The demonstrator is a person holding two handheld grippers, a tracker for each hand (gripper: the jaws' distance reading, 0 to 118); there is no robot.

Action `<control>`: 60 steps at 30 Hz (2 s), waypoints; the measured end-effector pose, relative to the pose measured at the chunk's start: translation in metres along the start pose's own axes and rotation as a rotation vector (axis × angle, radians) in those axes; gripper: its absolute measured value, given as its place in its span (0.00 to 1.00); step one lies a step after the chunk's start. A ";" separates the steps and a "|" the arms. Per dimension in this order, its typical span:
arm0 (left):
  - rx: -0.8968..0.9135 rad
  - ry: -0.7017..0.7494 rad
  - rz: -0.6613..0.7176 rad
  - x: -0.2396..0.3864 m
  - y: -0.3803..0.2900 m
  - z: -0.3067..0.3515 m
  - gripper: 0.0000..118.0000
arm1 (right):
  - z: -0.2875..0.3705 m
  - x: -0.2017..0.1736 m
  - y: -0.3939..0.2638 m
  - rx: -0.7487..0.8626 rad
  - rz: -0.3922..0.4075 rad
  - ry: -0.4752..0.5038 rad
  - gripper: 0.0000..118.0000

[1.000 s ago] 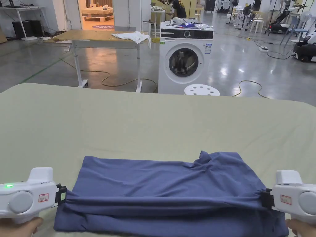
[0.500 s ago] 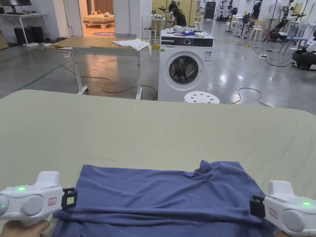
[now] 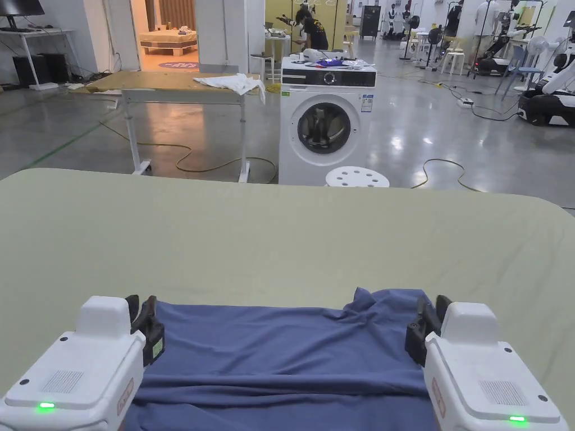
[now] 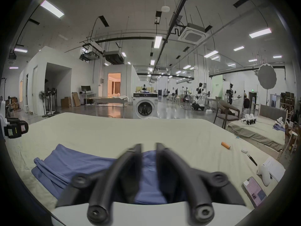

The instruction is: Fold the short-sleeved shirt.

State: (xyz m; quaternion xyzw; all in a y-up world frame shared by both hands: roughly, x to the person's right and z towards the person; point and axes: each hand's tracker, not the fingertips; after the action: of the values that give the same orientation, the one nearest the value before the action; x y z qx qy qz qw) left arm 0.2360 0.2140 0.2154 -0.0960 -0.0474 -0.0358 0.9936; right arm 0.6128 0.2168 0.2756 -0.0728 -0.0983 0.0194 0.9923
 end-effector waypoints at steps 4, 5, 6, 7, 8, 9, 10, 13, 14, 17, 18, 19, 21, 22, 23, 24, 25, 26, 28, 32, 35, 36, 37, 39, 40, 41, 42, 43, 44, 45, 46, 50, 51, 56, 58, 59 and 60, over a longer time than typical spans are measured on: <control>0.034 0.034 0.005 0.001 0.000 0.017 0.00 | 0.009 -0.009 0.001 0.012 -0.016 -0.010 0.03; 0.032 0.035 0.009 -0.002 0.001 0.020 0.00 | 0.012 -0.009 0.000 0.023 -0.058 -0.006 0.02; 0.027 0.033 0.011 -0.005 0.001 0.023 0.00 | 0.013 -0.009 0.001 0.023 -0.053 0.002 0.01; 0.015 0.027 0.015 -0.009 0.000 0.025 0.00 | 0.015 -0.009 0.000 0.023 -0.047 0.002 0.01; 0.001 0.036 0.019 -0.014 -0.002 0.027 0.00 | 0.017 -0.010 0.000 0.032 -0.040 0.007 0.01; -0.021 0.044 0.023 -0.020 -0.003 0.029 0.00 | 0.018 -0.011 0.000 0.038 -0.033 0.013 0.01; -0.050 0.045 0.035 -0.026 -0.006 0.029 0.00 | 0.020 -0.011 0.001 0.041 -0.029 0.019 0.01; -0.160 0.036 0.097 -0.052 -0.020 0.021 0.00 | 0.024 -0.011 0.001 0.044 -0.025 0.032 0.01; -0.217 0.037 0.093 -0.060 -0.026 0.015 0.00 | 0.024 -0.012 0.001 0.041 -0.027 0.039 0.01; -0.403 0.035 0.070 -0.076 -0.044 -0.008 0.00 | 0.025 -0.014 -0.002 0.023 -0.019 0.058 0.01; -0.436 0.018 0.083 -0.081 -0.051 -0.016 0.00 | 0.025 -0.015 -0.004 0.017 -0.011 0.061 0.01; -0.483 0.011 0.099 -0.086 -0.058 -0.025 0.02 | 0.025 -0.015 -0.005 0.011 -0.006 0.063 0.01; -0.568 0.001 0.149 -0.096 -0.069 -0.041 0.06 | 0.025 -0.015 -0.008 -0.007 -0.001 0.075 0.01; -0.602 0.004 0.167 -0.098 -0.073 -0.047 0.08 | 0.025 -0.015 -0.010 -0.014 -0.001 0.076 0.01; -0.636 -0.008 0.184 -0.100 -0.078 -0.054 0.18 | 0.025 -0.014 -0.012 -0.021 0.003 0.079 0.01; -0.671 -0.015 0.184 -0.101 -0.082 -0.060 0.31 | 0.025 -0.014 -0.014 -0.025 0.006 0.079 0.01; -0.705 -0.024 0.188 -0.101 -0.086 -0.066 0.45 | 0.025 -0.013 -0.016 -0.033 0.011 0.075 0.01; -0.738 -0.025 0.183 -0.100 -0.091 -0.071 0.50 | 0.025 -0.012 -0.017 -0.041 0.015 0.073 0.01; -0.804 0.005 0.168 -0.098 -0.099 -0.080 0.51 | 0.024 -0.008 -0.021 -0.057 0.017 0.069 0.01; -0.802 0.011 0.133 -0.086 -0.093 -0.079 0.51 | 0.023 0.002 -0.028 -0.100 0.025 0.051 0.01; -0.816 0.012 0.045 -0.074 -0.095 -0.077 0.40 | 0.020 0.010 -0.036 -0.144 0.022 0.027 0.01; -0.812 0.003 0.043 -0.070 -0.095 -0.076 0.34 | 0.018 0.015 -0.039 -0.164 0.018 0.023 0.01; -0.811 -0.008 0.045 -0.067 -0.096 -0.075 0.24 | 0.016 0.018 -0.041 -0.179 0.013 0.021 0.01; -0.810 -0.023 0.055 -0.063 -0.096 -0.074 0.12 | 0.013 0.028 -0.047 -0.212 -0.009 0.009 0.01; -0.810 -0.038 0.060 -0.062 -0.097 -0.074 0.02 | 0.010 0.034 -0.050 -0.232 -0.017 0.001 0.01; -0.808 -0.052 0.065 -0.063 -0.097 -0.073 0.01 | 0.008 0.039 -0.052 -0.256 -0.022 -0.009 0.01; -0.804 -0.044 0.059 -0.062 -0.097 -0.071 0.01 | 0.005 0.047 -0.054 -0.282 -0.030 -0.026 0.01; -0.795 -0.047 0.052 -0.063 -0.096 -0.069 0.00 | 0.002 0.054 -0.057 -0.311 -0.034 -0.033 0.04; -0.788 -0.055 0.052 -0.064 -0.094 -0.066 0.00 | -0.002 0.064 -0.059 -0.345 -0.040 -0.043 0.11; -0.775 -0.059 0.062 -0.068 -0.091 -0.063 0.00 | -0.006 0.074 -0.061 -0.380 -0.039 -0.062 0.24; -0.765 -0.062 0.080 -0.071 -0.089 -0.059 0.00 | -0.010 0.082 -0.063 -0.419 -0.041 -0.074 0.45; -0.710 -0.080 0.125 -0.081 -0.080 -0.047 0.00 | -0.034 0.113 -0.075 -0.610 -0.022 -0.050 0.62; -0.700 -0.082 0.129 -0.083 -0.078 -0.044 0.00 | -0.039 0.119 -0.081 -0.650 -0.017 -0.021 0.62; -0.667 -0.087 0.136 -0.082 -0.071 -0.030 0.00 | -0.056 0.126 -0.107 -0.793 -0.015 0.029 0.62; -0.657 -0.087 0.135 -0.079 -0.067 -0.026 0.00 | -0.059 0.125 -0.113 -0.787 -0.014 0.041 0.53; -0.652 -0.084 0.134 -0.079 -0.066 -0.024 0.00 | -0.058 0.121 -0.112 -0.781 -0.005 0.050 0.47; -0.648 -0.082 0.135 -0.078 -0.065 -0.023 0.00 | -0.057 0.119 -0.110 -0.773 -0.002 0.073 0.37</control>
State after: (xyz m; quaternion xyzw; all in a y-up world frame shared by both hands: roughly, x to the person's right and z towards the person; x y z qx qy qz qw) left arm 0.1555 0.1506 0.1973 -0.4111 -0.0671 0.0206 0.9089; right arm 0.7437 0.1067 0.2598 -0.4421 -0.0633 -0.0224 0.8945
